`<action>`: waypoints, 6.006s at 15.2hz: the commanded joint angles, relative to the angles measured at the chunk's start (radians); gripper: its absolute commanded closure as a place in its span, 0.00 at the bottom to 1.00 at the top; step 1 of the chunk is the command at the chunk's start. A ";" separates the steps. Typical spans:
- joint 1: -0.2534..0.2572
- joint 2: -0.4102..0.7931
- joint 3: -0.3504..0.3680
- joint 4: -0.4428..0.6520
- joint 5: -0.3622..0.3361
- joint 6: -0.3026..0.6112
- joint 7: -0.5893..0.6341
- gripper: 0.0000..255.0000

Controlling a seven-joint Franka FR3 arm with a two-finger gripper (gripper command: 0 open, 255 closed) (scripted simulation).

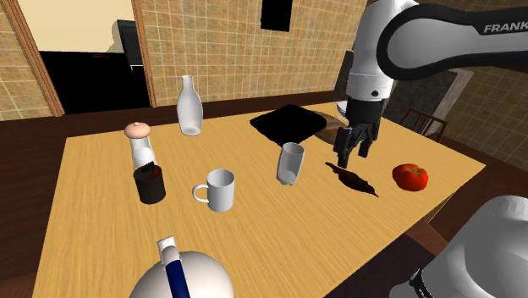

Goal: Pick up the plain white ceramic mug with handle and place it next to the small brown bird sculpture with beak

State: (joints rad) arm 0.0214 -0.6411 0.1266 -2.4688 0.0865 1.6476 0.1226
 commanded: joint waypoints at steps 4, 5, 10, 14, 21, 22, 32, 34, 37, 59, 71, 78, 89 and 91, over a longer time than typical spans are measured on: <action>0.031 0.120 0.065 0.001 0.035 0.195 0.039 0.00; 0.035 0.148 0.077 0.008 0.037 0.231 0.045 0.00; 0.051 0.292 0.136 0.058 0.034 0.398 0.084 0.00; 0.059 0.415 0.181 0.119 0.005 0.516 0.125 0.00; 0.076 0.641 0.243 0.270 -0.113 0.678 0.229 0.00; 0.081 0.674 0.249 0.296 -0.137 0.696 0.247 0.00; 0.105 0.819 0.243 0.340 -0.238 0.810 0.319 0.00; 0.105 0.819 0.243 0.340 -0.238 0.810 0.319 0.00; 0.105 0.819 0.243 0.340 -0.238 0.810 0.319 0.00; 0.097 0.751 0.254 0.387 -0.189 0.701 0.283 1.00; 0.091 0.684 0.257 0.477 -0.147 0.550 0.250 1.00; 0.090 0.659 0.257 0.545 -0.133 0.460 0.238 1.00; 0.055 0.464 0.204 0.405 -0.042 0.419 0.113 1.00; 0.048 0.396 0.176 0.336 -0.018 0.421 0.066 1.00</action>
State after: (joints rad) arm 0.0742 -0.2173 0.3159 -2.1080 0.0581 2.0707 0.2127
